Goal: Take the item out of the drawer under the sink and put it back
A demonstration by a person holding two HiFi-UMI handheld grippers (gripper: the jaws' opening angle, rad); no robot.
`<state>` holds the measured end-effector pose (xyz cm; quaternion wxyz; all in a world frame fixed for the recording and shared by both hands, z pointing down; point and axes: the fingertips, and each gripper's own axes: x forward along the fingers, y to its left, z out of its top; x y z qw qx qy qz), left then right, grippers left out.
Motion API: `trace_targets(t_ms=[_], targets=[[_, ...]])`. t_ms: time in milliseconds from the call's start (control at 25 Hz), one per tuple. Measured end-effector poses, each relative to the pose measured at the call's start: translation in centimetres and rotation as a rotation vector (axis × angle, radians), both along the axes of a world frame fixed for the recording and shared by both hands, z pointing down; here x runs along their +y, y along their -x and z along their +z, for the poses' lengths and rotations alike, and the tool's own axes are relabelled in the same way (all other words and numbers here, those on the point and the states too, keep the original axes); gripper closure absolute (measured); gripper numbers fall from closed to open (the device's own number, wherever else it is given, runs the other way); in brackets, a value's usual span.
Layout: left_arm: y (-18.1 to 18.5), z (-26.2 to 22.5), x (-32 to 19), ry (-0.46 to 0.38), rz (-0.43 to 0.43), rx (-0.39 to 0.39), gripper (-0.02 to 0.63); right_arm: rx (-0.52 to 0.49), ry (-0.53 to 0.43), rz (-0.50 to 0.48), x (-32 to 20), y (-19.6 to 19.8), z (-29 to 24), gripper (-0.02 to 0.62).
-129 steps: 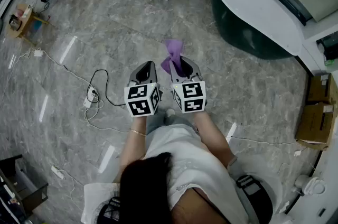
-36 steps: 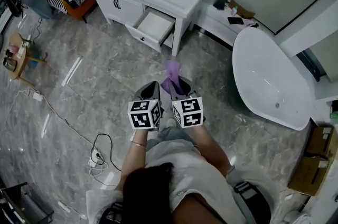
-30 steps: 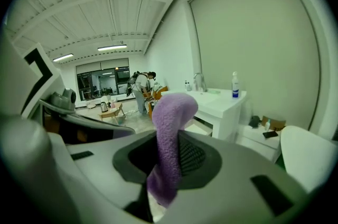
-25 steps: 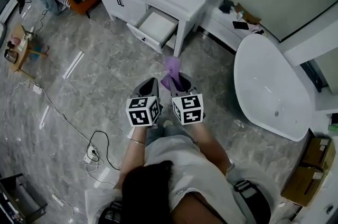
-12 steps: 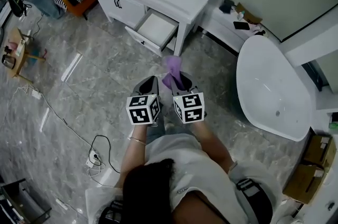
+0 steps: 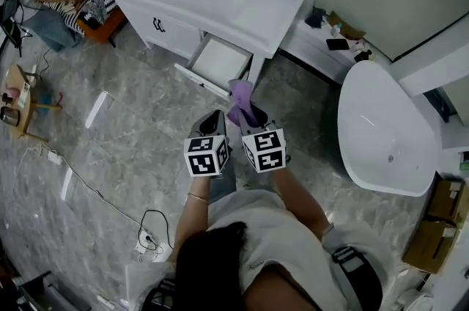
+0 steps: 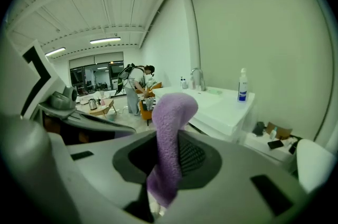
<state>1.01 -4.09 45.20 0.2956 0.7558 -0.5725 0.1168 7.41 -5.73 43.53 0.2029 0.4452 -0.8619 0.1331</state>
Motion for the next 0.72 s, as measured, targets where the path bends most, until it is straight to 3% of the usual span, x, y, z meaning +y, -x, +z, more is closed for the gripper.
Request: trace_targets(t_ms=[720], targets=[[8.3, 2.9, -14.1, 0.06, 0.105, -0.005, 0.601, 0.043, 0.058, 0.083, -12.9, 8.1, 2.4, 0.509]])
